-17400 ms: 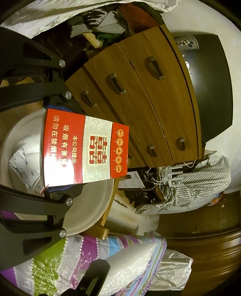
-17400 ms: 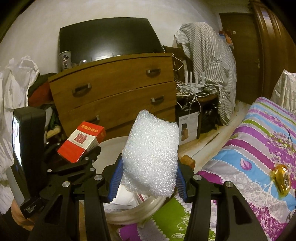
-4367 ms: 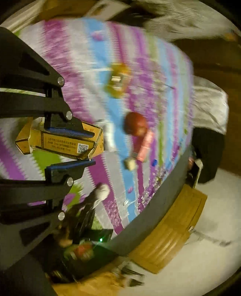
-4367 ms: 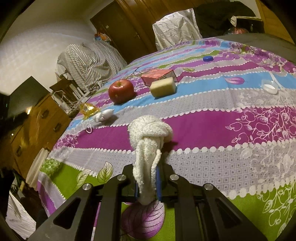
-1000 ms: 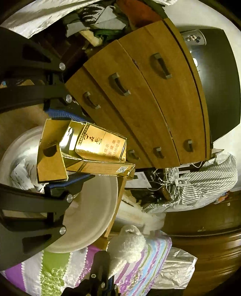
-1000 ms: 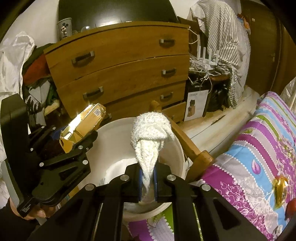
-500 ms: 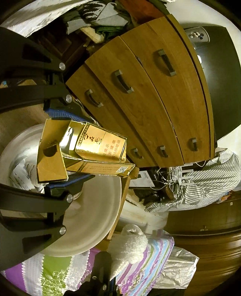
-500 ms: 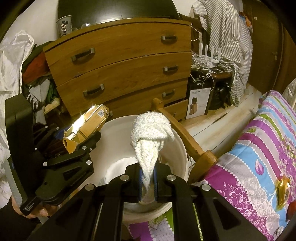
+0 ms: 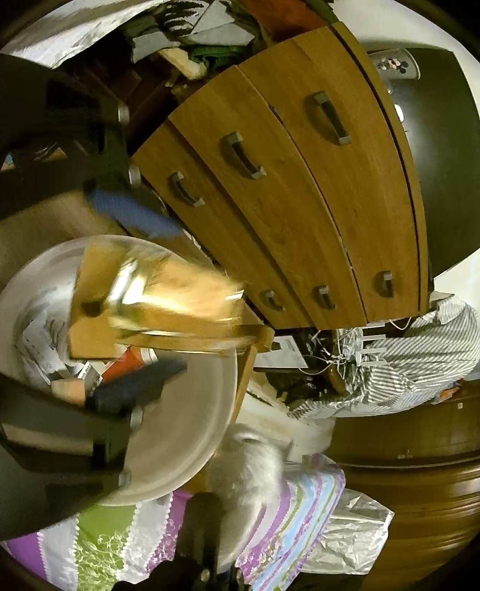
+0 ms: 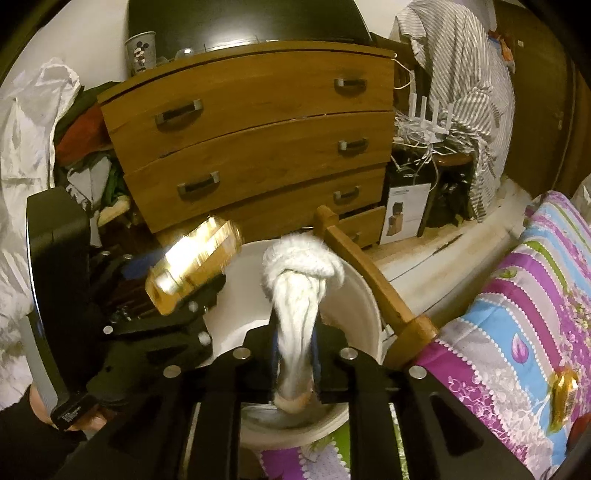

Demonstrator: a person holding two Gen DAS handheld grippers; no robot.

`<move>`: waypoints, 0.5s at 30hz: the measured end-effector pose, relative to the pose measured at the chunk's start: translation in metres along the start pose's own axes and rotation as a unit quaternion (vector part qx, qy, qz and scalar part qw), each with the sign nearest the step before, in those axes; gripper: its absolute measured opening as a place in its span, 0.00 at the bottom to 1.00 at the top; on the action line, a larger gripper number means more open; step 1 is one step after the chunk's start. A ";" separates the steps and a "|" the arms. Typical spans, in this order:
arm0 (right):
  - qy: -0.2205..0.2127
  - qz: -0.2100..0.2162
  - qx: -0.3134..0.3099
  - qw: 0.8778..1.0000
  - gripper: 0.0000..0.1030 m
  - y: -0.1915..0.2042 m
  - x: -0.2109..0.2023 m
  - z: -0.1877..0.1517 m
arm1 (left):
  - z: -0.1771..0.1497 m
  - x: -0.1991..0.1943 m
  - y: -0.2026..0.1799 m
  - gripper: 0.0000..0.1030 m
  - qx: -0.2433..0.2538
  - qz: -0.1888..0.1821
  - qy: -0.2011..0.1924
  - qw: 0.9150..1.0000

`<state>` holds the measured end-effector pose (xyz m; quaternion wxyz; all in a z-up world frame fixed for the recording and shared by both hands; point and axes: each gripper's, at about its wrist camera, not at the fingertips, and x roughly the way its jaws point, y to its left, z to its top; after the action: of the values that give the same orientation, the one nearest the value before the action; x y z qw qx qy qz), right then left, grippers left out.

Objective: Collect trash
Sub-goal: 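Open both tools to drop the gold box and white cloth into the bucket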

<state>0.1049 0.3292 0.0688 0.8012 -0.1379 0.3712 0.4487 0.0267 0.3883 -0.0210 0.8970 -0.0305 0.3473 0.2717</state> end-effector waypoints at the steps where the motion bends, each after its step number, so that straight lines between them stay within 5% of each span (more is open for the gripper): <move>1: 0.000 0.000 0.002 1.000 0.17 -0.002 0.000 -0.001 | -0.001 0.001 0.000 0.72 0.000 -0.003 0.001 1.000; 15: -0.004 -0.007 0.018 1.000 0.17 -0.014 0.001 -0.010 | -0.005 0.002 -0.008 0.72 0.005 -0.004 0.004 1.000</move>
<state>0.1125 0.3163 0.0599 0.8080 -0.1242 0.3753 0.4368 0.0289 0.3814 -0.0266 0.8970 -0.0287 0.3517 0.2661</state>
